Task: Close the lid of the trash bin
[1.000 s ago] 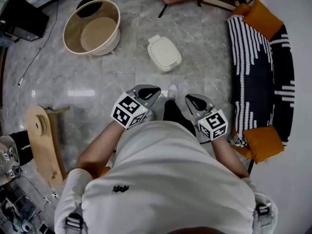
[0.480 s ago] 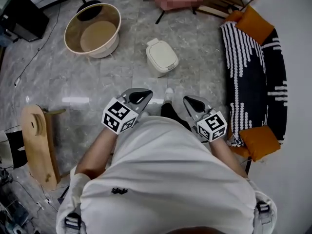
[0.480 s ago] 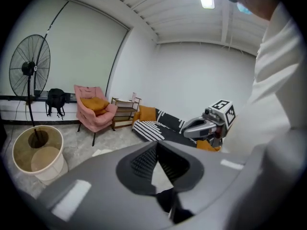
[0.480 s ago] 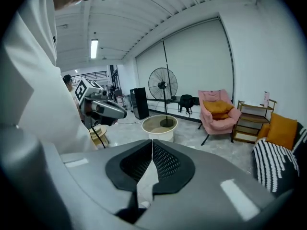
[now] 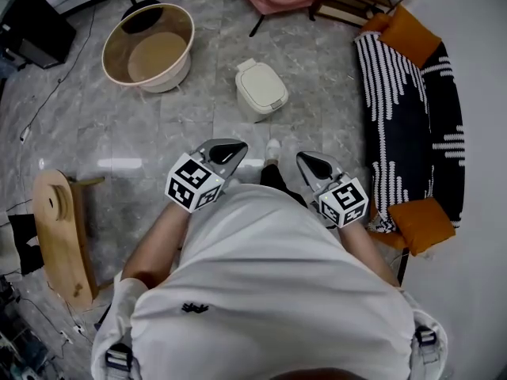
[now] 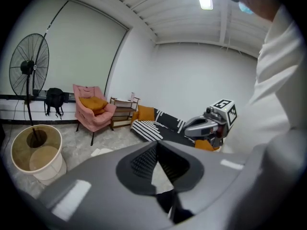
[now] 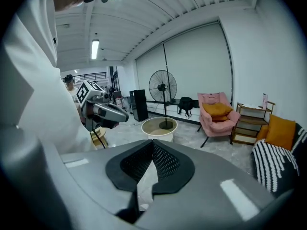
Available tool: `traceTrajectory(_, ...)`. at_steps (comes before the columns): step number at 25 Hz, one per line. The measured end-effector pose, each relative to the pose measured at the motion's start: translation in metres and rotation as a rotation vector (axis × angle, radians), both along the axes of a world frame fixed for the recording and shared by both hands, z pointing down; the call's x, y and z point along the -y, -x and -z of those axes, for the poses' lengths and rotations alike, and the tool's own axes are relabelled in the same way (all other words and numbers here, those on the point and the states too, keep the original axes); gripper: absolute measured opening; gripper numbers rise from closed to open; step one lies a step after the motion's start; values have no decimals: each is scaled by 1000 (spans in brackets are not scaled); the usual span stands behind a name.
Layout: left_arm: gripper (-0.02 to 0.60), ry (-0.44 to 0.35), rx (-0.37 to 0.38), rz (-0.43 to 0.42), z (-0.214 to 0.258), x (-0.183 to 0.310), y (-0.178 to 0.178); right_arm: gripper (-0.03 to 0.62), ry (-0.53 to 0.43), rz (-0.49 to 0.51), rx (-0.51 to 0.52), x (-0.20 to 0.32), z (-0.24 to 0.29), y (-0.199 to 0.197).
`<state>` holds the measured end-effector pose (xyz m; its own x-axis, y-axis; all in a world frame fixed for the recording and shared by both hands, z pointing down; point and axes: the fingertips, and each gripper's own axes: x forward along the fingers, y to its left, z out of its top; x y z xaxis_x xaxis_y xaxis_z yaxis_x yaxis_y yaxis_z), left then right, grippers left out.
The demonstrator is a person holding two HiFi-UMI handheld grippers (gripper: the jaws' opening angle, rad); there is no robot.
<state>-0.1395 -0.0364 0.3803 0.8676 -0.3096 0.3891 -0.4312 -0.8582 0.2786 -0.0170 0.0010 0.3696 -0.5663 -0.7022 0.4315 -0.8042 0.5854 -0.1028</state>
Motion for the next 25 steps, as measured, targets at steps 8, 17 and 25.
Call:
traceTrajectory(8,58,11,-13,-2,-1,-4,-1,2,0,3,1,-2,-3,4)
traceTrajectory(17,58,20,-21,12,-2,0,3,2,-1,28,-22,2,-3,8)
traceTrajectory(25,58,34,-21,10,-7,3,6,2,13,29,-42,4,-6,8)
